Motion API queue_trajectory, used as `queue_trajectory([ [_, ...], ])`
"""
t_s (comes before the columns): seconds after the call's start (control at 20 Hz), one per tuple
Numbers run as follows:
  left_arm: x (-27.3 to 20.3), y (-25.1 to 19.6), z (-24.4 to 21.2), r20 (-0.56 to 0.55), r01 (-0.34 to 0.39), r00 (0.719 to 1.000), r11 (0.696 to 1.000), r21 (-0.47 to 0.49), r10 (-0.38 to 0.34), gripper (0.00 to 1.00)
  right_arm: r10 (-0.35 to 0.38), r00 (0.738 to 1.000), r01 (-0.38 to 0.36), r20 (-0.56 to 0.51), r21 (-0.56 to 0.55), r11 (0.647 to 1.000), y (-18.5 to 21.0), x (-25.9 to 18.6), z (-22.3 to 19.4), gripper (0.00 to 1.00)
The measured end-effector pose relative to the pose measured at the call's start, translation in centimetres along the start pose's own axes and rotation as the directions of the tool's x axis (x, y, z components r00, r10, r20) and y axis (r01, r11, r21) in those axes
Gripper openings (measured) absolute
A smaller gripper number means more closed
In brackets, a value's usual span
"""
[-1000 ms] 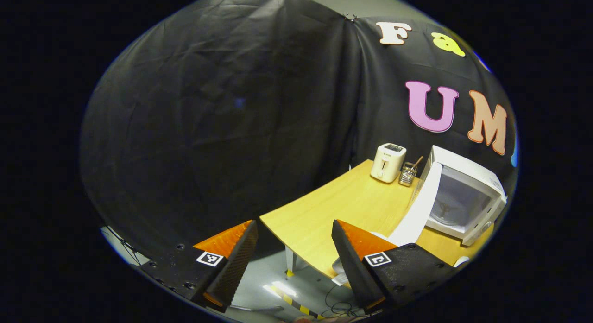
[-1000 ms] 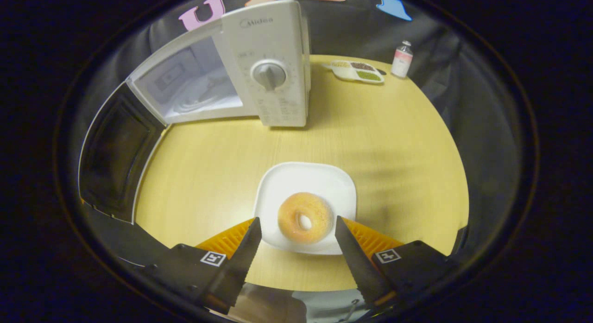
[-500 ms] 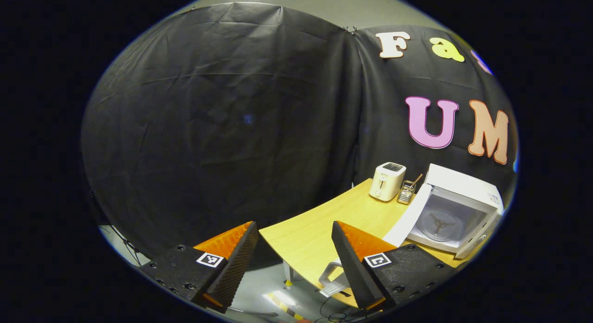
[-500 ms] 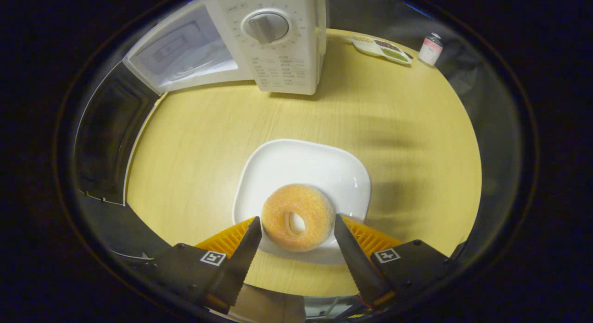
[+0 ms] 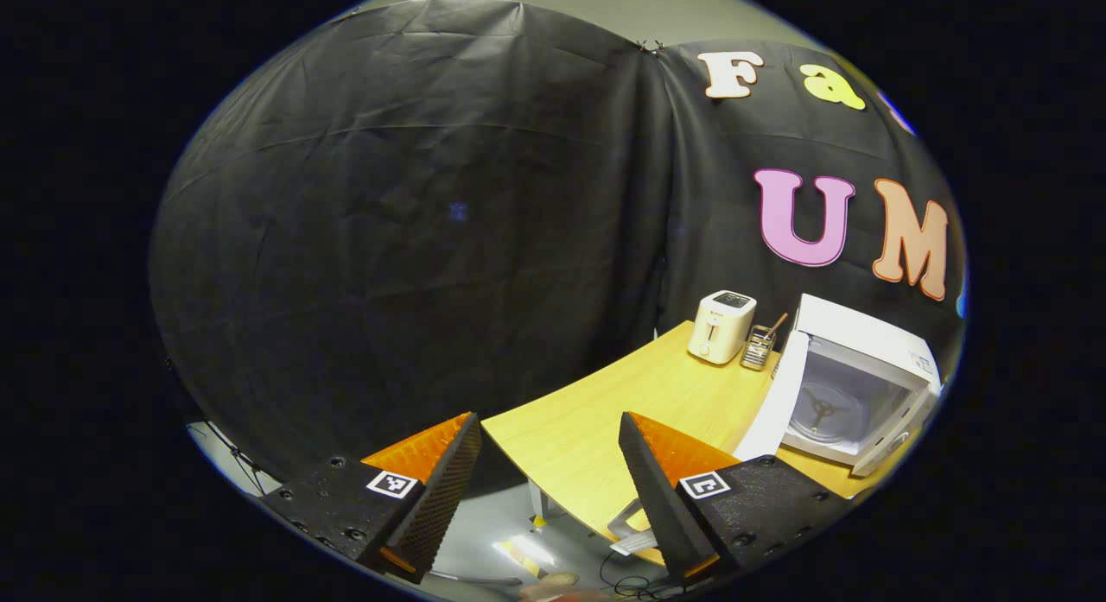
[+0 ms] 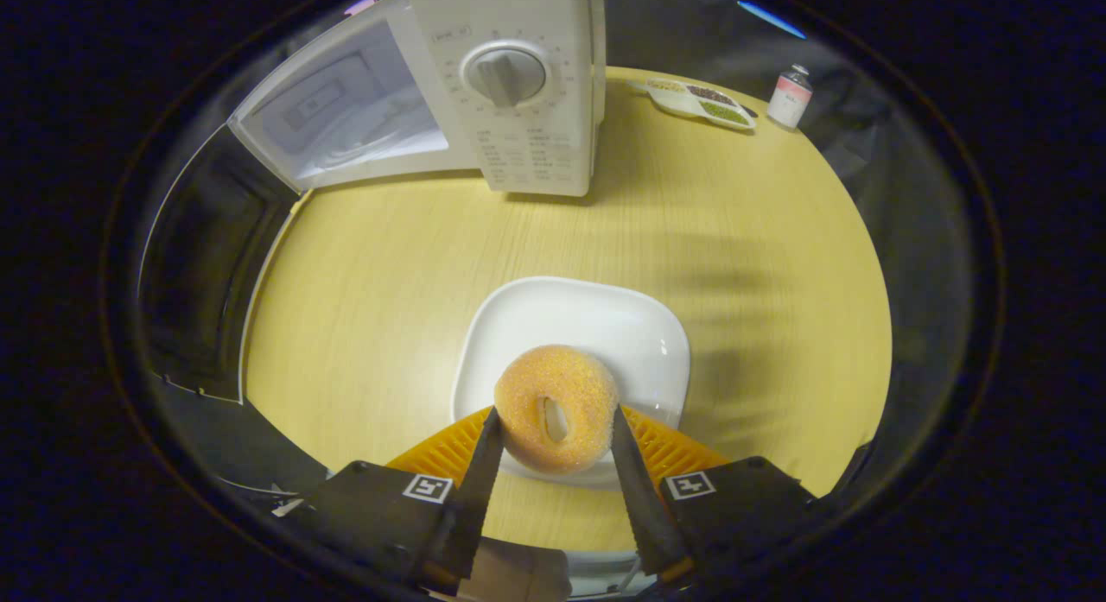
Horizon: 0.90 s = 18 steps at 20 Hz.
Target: Open the microwave oven with the left hand, put the food in, and close the microwave oven.
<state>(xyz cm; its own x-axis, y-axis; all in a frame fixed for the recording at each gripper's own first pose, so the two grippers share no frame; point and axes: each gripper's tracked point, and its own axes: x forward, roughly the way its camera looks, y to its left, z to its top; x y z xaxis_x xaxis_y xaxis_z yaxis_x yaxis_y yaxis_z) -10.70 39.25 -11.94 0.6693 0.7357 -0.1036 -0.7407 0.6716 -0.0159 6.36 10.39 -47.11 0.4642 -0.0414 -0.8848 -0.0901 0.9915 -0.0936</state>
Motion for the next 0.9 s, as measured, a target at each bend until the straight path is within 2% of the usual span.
queue_trajectory([
  [0.05,0.5,-0.1,-0.1,-0.007,0.019,1.0,1.0,0.002,-0.019,0.95,-0.003,1.0,0.003,0.018,0.01,1.0,0.5,-0.4,0.2,0.69],
  [0.1,1.0,-0.5,-0.2,-0.015,0.043,0.999,0.999,0.005,-0.043,0.9,-0.004,0.999,0.003,0.035,0.024,1.0,1.3,-0.8,0.4,0.69],
  [0.15,1.7,-0.7,-0.4,-0.024,0.063,0.998,0.998,0.01,-0.062,0.95,0.001,0.999,-0.003,0.049,0.038,0.999,2.2,-1.2,0.5,0.69],
  [0.2,2.5,-0.9,-0.6,-0.033,0.084,0.996,0.996,0.015,-0.084,0.91,0.006,0.998,-0.01,0.064,0.053,0.999,3.3,-1.7,0.6,0.69],
  [0.4,5.2,-2.0,-1.5,-0.079,0.181,0.981,0.983,0.033,-0.178,0.95,0.025,0.991,-0.037,0.131,0.093,0.995,8.1,-3.1,1.8,0.69],
  [0.45,6.1,-2.4,-1.7,-0.087,0.203,0.976,0.978,0.043,-0.198,0.91,0.031,0.988,-0.047,0.151,0.101,0.994,9.4,-3.2,2.2,0.74],
  [0.55,7.3,-3.1,-2.0,-0.104,0.251,0.964,0.967,0.051,-0.245,0.95,0.049,0.981,-0.073,0.188,0.122,0.99,12.3,-3.3,3.2,0.74],
  [0.6,7.6,-3.5,-2.1,-0.108,0.272,0.958,0.961,0.051,-0.266,0.91,0.059,0.977,-0.088,0.203,0.134,0.987,13.7,-3.3,3.6,0.74],
  [0.65,8.1,-3.7,-2.3,-0.114,0.296,0.951,0.954,0.052,-0.289,0.95,0.067,0.974,-0.1,0.217,0.144,0.984,15.0,-3.4,4.2,0.69],
  [0.7,8.5,-3.8,-2.5,-0.122,0.313,0.945,0.948,0.056,-0.304,0.95,0.069,0.969,-0.108,0.237,0.156,0.982,16.2,-3.3,4.8,0.74],
  [0.75,9.0,-3.8,-2.6,-0.132,0.329,0.938,0.943,0.056,-0.319,0.95,0.072,0.964,-0.118,0.257,0.165,0.979,17.5,-3.2,5.6,0.69],
  [0.8,9.4,-4.0,-2.7,-0.142,0.345,0.931,0.937,0.052,-0.336,0.95,0.076,0.957,-0.128,0.281,0.171,0.977,18.6,-3.2,6.4,0.74],
  [0.9,9.9,-4.3,-3.2,-0.163,0.375,0.917,0.926,0.048,-0.363,0.95,0.082,0.94,-0.147,0.331,0.178,0.973,20.7,-3.0,8.4,0.74],
])
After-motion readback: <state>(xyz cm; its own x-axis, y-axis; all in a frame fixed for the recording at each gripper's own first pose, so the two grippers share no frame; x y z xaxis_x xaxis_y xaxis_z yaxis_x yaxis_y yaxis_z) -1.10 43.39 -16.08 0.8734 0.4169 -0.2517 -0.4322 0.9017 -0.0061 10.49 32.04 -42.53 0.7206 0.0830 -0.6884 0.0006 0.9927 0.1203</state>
